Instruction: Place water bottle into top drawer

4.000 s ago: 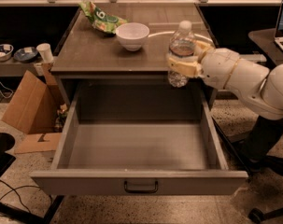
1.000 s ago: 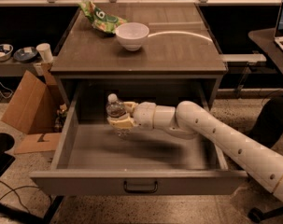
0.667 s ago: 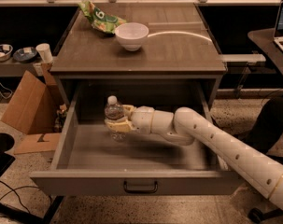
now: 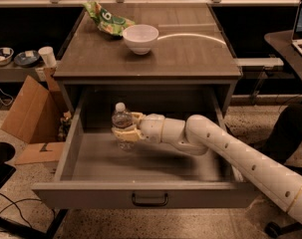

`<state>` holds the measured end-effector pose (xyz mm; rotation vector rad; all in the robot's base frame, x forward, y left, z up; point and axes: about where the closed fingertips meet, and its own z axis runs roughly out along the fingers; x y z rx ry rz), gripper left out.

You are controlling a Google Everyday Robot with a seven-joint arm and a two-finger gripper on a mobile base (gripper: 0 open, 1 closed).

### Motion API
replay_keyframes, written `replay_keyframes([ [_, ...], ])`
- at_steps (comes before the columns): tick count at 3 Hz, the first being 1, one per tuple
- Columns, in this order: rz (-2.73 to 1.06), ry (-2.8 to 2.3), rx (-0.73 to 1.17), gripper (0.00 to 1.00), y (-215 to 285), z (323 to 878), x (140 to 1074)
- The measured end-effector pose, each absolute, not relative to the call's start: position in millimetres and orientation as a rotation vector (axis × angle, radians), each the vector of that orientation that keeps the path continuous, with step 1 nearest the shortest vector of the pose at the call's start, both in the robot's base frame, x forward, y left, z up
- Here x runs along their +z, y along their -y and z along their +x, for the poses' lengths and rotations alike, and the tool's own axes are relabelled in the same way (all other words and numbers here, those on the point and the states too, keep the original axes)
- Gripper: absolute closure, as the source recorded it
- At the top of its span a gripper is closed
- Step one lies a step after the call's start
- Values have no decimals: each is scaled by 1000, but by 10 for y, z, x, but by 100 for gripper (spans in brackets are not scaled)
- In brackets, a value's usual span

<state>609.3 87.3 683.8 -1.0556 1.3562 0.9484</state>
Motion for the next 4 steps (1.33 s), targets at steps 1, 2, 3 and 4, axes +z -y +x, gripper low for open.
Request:
replay_keyframes([
  [1, -1056, -1356, 948, 37, -873, 6093, 6838],
  [2, -1056, -1356, 948, 14, -874, 6093, 6838],
  [3, -1069, -1318, 966, 0, -920, 6049, 6923],
  [4, -1099, -1278, 956, 0, -928, 5943, 7082],
])
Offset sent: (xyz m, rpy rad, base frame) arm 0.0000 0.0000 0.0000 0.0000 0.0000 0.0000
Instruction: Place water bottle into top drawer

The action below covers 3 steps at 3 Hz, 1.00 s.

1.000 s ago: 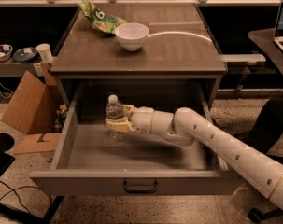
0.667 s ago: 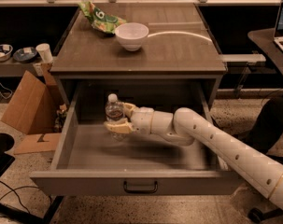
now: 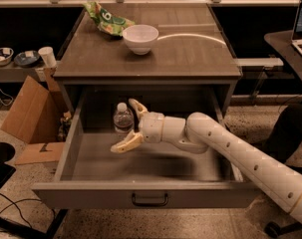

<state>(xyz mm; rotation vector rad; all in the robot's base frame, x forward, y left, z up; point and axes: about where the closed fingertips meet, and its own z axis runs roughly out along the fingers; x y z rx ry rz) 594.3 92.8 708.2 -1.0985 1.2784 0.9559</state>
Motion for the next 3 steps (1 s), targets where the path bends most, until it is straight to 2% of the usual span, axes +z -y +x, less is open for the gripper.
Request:
replay_keyframes([
  [3, -1445, -1525, 818, 0, -807, 5350, 7737],
])
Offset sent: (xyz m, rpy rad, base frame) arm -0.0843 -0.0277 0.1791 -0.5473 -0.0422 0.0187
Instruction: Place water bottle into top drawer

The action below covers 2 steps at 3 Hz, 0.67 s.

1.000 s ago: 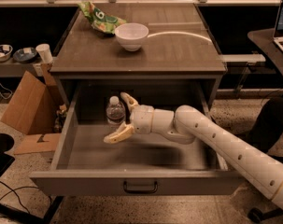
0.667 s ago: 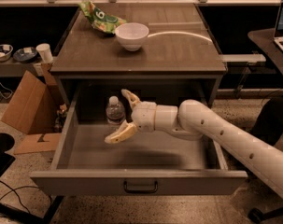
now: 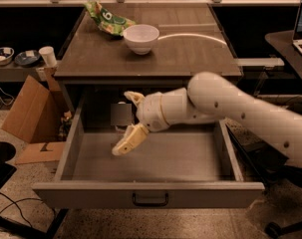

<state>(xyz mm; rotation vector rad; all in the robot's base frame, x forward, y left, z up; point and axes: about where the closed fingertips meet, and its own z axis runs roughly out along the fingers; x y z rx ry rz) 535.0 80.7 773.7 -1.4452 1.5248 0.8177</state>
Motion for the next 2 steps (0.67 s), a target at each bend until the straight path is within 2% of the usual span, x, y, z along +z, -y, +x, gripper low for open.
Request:
replay_keyframes([
  [1, -1646, -1651, 627, 0, -785, 5334, 7926],
  [2, -1709, -1764, 308, 0, -466, 5431, 8341],
])
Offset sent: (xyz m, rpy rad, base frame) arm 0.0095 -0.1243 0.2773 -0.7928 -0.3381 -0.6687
